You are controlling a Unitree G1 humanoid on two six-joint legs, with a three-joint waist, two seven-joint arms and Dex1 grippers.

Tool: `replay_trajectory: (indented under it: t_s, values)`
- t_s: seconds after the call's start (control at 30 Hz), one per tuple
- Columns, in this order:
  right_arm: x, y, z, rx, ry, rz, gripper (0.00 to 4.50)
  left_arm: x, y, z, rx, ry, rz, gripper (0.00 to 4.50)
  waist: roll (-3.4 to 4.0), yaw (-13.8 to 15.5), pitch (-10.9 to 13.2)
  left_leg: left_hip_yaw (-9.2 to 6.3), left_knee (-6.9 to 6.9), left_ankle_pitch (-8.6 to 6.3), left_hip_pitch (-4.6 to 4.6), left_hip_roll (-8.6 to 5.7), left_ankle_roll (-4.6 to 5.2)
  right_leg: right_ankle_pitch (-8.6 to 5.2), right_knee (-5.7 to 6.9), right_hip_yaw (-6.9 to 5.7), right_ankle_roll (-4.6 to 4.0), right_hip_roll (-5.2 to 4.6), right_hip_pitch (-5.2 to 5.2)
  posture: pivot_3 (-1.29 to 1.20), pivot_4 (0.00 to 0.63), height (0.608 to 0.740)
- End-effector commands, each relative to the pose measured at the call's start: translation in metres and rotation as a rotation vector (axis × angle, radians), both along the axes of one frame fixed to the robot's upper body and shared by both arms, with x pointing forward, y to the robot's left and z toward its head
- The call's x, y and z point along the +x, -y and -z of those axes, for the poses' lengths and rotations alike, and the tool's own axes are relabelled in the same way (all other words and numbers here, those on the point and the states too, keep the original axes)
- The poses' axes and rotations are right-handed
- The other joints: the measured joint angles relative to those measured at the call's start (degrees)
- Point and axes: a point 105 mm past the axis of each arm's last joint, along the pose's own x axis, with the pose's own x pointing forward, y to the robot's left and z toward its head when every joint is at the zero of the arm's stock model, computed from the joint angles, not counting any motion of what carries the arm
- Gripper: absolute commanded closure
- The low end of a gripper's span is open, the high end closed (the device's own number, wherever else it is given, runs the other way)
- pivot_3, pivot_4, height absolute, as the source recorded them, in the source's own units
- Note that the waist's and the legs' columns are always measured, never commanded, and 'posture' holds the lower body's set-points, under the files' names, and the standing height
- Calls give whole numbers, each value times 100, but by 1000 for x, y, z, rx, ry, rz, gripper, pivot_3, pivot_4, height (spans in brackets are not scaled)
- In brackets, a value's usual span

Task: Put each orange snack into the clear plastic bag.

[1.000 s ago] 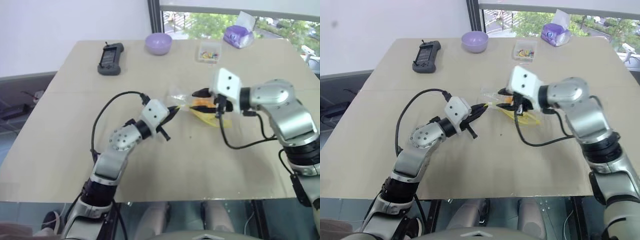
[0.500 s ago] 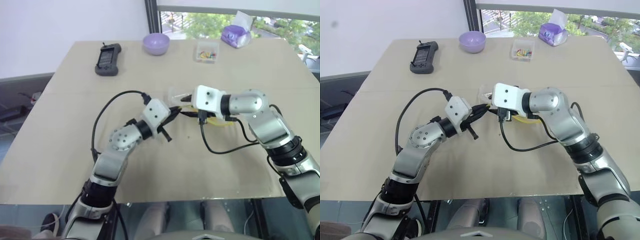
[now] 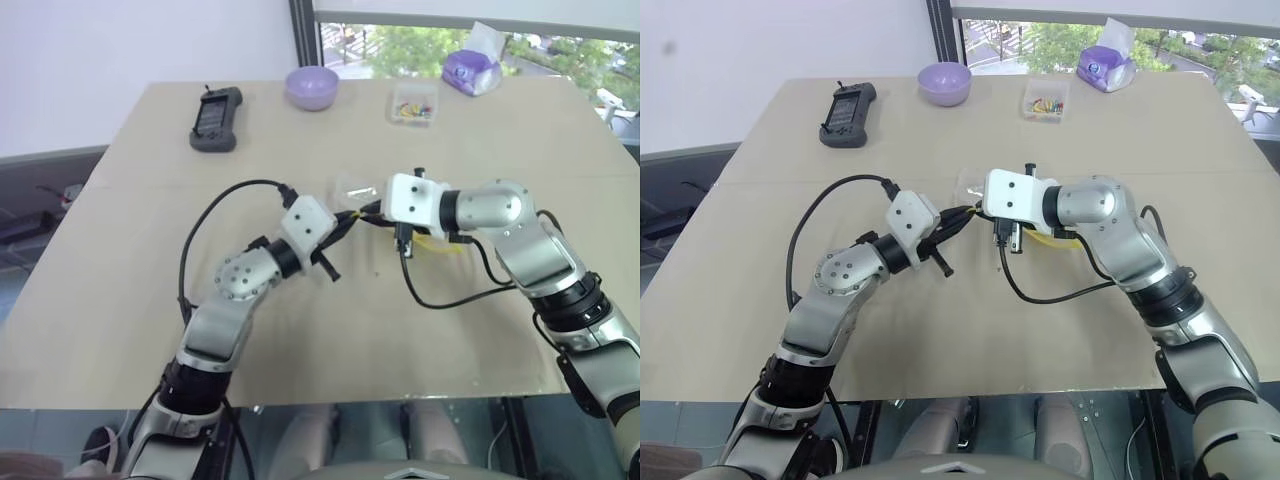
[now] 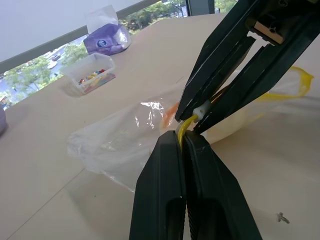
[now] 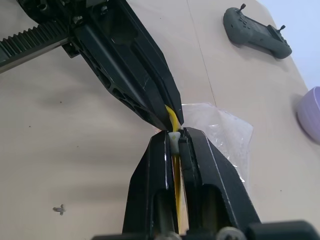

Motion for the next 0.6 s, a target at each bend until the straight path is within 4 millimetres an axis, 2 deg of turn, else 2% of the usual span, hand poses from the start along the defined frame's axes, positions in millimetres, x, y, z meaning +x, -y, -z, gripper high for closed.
replay_trajectory:
  t_s: [0.03,0.47,0.6]
  values:
    - [6,6,-17,22,78,32,4429,-9,3,-8,-3,36,30,4500,0,0,0,0,0,0,0,0,0,0,0,0,0,0,0,0,150,740]
    - [21,36,-13,-11,86,152,4429,-7,-20,-2,50,39,-35,4500,0,1,0,-1,0,0,0,0,0,0,0,0,0,0,0,0,150,740]
    - [20,38,-13,-1,76,158,4429,-6,-24,-3,54,41,-47,4500,0,1,0,0,0,0,0,0,0,0,-1,0,0,0,0,0,150,740]
